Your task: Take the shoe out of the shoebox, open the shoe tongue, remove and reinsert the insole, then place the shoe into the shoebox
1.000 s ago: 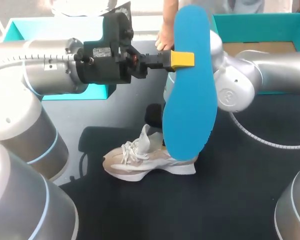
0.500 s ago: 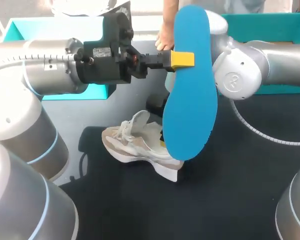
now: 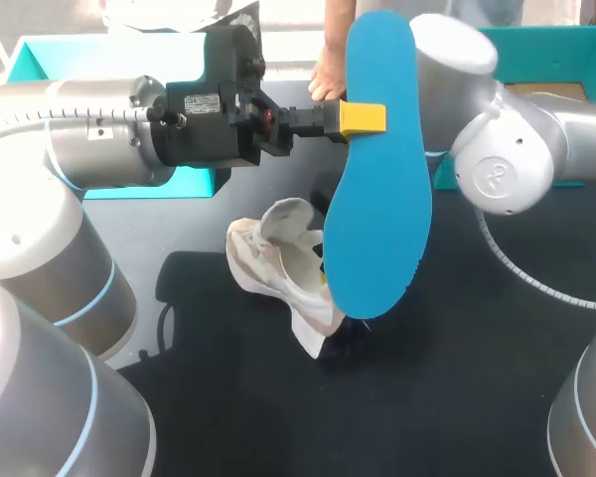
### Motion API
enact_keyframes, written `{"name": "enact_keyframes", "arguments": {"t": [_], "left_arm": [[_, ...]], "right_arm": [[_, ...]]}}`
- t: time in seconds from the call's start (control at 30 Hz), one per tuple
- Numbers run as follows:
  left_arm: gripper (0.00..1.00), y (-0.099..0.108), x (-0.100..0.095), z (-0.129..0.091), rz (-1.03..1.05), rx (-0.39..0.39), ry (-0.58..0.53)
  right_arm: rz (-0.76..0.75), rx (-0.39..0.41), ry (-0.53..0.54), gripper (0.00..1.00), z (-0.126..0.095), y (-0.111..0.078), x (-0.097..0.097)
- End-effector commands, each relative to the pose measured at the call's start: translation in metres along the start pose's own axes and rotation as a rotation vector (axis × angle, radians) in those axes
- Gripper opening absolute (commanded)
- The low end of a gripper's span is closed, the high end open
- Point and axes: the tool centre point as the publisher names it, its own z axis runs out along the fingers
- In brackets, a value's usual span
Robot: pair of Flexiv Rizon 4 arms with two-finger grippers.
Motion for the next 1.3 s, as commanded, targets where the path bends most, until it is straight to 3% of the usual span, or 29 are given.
{"name": "enact_keyframes", "arguments": {"t": [0.03,0.23,0.4,0.6,0.77,1.07,1.3], "left_arm": [[0.00,0.003,0.001,0.001,0.000,0.006,-0.004],[0.00,0.003,0.001,0.001,0.000,0.006,-0.004],[0.00,0.003,0.001,0.001,0.000,0.006,-0.004],[0.00,0.003,0.001,0.001,0.000,0.006,-0.004],[0.00,0.003,0.001,0.001,0.000,0.006,-0.004],[0.00,0.003,0.001,0.001,0.000,0.006,-0.004],[0.00,0.003,0.001,0.001,0.000,0.006,-0.004]], "right_arm": [[0.077,-0.098,0.003,0.00,-0.001,-0.002,-0.001],[0.356,-0.278,-0.063,0.00,0.012,-0.011,-0.007],[0.477,-0.308,-0.071,0.00,0.028,-0.021,-0.005],[0.551,-0.345,-0.087,0.00,0.032,-0.028,-0.006],[0.558,-0.363,-0.093,0.00,0.036,-0.033,-0.005],[0.428,-0.369,-0.062,0.00,0.047,-0.025,-0.001],[0.392,-0.319,-0.057,0.00,0.052,-0.018,0.000]]}}
